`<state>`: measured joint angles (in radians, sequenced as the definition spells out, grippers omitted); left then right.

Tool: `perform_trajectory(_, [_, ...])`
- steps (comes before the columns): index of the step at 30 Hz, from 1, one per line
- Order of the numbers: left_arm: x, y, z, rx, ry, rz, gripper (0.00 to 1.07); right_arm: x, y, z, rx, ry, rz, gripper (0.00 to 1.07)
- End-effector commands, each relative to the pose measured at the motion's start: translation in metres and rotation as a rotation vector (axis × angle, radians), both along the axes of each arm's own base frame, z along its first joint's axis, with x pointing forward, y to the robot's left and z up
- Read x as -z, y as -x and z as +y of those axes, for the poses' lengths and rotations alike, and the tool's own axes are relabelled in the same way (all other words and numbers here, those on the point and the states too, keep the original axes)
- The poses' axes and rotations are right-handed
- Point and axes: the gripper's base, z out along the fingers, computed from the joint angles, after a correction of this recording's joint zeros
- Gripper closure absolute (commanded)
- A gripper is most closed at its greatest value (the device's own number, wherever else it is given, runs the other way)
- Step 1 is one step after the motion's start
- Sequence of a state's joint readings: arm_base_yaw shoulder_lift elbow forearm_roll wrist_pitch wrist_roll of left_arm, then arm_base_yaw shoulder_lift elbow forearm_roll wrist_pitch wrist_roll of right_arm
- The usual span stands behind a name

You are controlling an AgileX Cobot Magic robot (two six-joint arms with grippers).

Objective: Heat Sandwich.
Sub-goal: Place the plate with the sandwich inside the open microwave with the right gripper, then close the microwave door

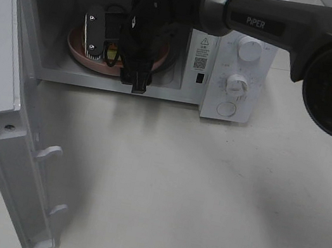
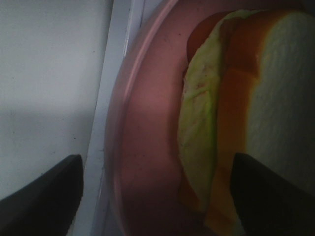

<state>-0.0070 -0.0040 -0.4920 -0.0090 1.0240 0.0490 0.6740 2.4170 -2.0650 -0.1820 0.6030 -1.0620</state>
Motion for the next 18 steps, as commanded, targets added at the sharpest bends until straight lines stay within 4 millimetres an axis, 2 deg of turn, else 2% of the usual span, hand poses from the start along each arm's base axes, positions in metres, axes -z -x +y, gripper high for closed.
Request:
perform_trajectory(1, [0.0007, 0.0043, 0.0003, 0.0, 0.0, -0.024, 0.01, -0.0149, 0.0005, -0.003, 0.012, -0.022, -0.058, 0.28])
perform_trajectory(18, [0.0007, 0.0043, 0.0003, 0.0, 0.0, -0.024, 0.01, -0.0221, 0.0055, 0.0012, 0.031, -0.046, -0.07, 0.3])
